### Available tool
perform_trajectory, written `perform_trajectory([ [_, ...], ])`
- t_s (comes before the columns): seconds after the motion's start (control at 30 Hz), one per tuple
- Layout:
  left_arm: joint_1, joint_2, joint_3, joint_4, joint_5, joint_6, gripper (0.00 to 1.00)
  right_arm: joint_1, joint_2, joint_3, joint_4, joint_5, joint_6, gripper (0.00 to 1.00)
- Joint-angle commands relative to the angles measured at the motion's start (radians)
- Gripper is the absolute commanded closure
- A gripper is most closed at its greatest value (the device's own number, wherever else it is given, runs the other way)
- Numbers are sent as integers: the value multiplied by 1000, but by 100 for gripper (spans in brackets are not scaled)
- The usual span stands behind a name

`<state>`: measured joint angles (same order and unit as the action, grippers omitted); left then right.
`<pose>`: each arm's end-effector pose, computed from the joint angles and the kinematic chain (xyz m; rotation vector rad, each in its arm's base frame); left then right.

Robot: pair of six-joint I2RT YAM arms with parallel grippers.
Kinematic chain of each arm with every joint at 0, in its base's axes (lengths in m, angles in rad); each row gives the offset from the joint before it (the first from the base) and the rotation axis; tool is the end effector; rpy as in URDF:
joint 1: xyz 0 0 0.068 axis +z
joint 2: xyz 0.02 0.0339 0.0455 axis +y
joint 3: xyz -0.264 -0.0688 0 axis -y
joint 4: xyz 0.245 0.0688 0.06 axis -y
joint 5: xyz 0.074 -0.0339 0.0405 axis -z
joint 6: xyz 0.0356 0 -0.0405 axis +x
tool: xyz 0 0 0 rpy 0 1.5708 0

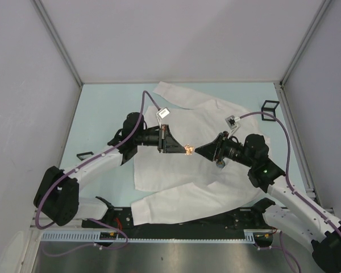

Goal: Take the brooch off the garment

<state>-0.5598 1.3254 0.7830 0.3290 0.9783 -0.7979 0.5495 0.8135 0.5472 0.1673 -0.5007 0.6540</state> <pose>0.2287 -0.1782 0.2746 0.5901 2.0033 -1.7668 0.1578 0.1167 0.2884 -0.3205 1.8092 1.2950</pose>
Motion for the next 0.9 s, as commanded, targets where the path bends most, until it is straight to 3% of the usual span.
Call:
perform_trajectory([
  [0.0, -44, -81, 105, -256, -195, 225, 100, 0, -19, 89, -129, 98, -27, 66],
  [0.03, -70, -94, 133, -350, -237, 302, 100, -2, -11, 100, -156, 125, -21, 66],
  [0.3, -158, -158, 185, -542, -591, 459, 100, 4, 6, 157, -319, 227, 18, 63],
  [0.43, -206, -134, 231, -700, -844, 511, 100, -5, -14, 165, -367, 257, -4, 63],
  [0.47, -212, -127, 249, -728, -975, 509, 100, -8, -17, 165, -379, 257, -14, 63],
  [0.67, -215, -153, 248, -1004, -1508, 307, 100, -54, -48, 168, -436, 229, -43, 62],
  [0.8, -132, -239, 173, -1151, -1606, 42, 100, -92, -37, 168, -437, 185, -60, 61],
  [0.87, -28, -264, 119, -1212, -1603, -12, 100, -106, -13, 168, -416, 144, -57, 61],
])
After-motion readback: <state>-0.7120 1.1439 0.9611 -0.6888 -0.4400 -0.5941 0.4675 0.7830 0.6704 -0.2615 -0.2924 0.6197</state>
